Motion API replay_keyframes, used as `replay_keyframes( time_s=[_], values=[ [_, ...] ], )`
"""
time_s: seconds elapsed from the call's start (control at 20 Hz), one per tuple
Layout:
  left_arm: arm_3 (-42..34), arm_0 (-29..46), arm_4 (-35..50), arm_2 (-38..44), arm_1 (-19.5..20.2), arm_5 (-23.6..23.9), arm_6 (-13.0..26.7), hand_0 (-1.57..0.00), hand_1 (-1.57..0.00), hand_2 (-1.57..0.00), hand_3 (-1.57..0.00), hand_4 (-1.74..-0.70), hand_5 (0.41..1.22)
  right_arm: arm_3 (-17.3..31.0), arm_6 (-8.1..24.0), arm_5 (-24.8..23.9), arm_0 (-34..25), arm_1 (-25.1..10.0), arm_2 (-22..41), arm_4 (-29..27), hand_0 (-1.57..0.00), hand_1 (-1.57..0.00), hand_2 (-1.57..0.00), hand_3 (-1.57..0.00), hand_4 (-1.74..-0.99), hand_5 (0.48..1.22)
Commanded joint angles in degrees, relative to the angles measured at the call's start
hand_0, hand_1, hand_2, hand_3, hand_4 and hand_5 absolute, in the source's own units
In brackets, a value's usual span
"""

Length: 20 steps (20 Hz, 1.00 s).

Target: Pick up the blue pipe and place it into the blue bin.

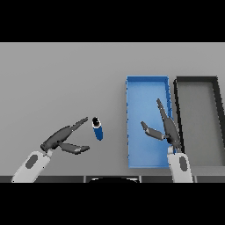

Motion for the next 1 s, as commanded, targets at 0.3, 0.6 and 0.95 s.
replay_keyframes(
  time_s=[0.3,0.6,0.95],
  values=[
    [5.7,-3.1,-4.4,-3.4,-8.7,2.7,-2.6,0.00,0.00,0.00,0.00,-1.14,0.488,0.6,-0.3,0.4,0.6,0.5,-0.5,-1.2,0.00,0.00,0.00,0.00,-1.207,0.555],
    [13.7,-5.7,-4.5,-3.6,-15.4,3.7,-3.9,0.00,0.00,0.00,0.00,-1.14,0.497,-0.3,-1.1,0.4,1.5,0.3,-0.6,-1.2,0.00,0.00,0.00,0.00,-1.202,0.549],
    [20.0,-8.8,-3.4,-2.7,-20.8,3.7,-7.5,0.00,-0.04,-0.17,-0.11,-1.18,0.601,0.5,-1.2,0.1,1.3,0.0,-0.8,-0.7,0.00,0.00,0.00,0.00,-1.186,0.554]
  ],
)
